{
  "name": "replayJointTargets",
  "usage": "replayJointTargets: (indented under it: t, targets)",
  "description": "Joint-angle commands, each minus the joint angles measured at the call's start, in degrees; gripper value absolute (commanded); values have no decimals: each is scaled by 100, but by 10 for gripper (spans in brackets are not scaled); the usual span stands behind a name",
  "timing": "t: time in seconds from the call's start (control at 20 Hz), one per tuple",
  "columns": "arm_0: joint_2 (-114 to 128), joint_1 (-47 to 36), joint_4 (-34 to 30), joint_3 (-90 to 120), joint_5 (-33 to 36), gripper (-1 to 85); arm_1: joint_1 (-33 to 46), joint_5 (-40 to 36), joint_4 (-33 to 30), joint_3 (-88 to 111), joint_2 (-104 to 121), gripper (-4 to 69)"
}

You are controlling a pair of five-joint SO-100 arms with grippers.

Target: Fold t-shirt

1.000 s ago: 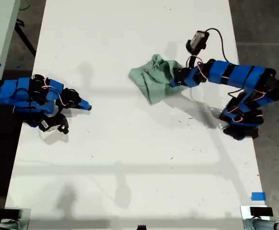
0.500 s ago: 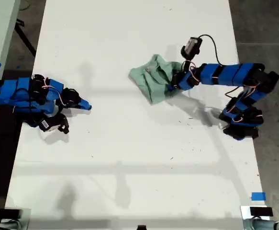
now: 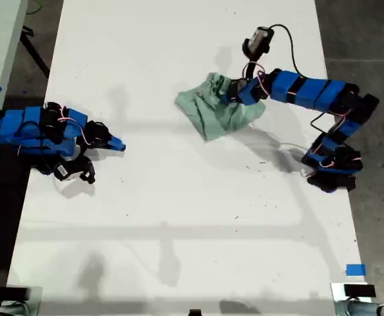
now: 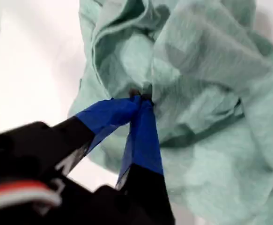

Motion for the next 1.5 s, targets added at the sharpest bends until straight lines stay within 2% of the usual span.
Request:
replayJointTargets:
  t: [0.0, 0.15, 0.2, 0.35, 0.6, 0.85, 0.95, 1.15, 1.45]
  targets:
    - [53, -44, 18, -44, 26, 1, 290, -185, -114, -1072, -360, -10]
    - [70, -53, 26, -35, 26, 1, 677, -466, -457, -1942, -967, -10]
    - [70, -53, 35, -35, 26, 1, 817, -571, -343, -2443, -1230, -10]
    - [97, -35, 79, -35, 26, 1, 976, -721, 510, -3428, -1380, -10]
    - [123, -62, 88, -35, 44, 1, 729, -703, 1274, -1916, 729, -10]
    - [132, -70, 88, -35, 44, 1, 264, -369, 1485, -176, 2206, -10]
    - [141, -79, 97, -26, 44, 1, 88, -229, 1389, 360, 2426, -10]
    - [141, -88, 97, -26, 44, 1, -62, -18, 686, 1125, 2285, -10]
    - [141, -88, 105, -26, 44, 1, -97, -26, -9, 958, 1213, -10]
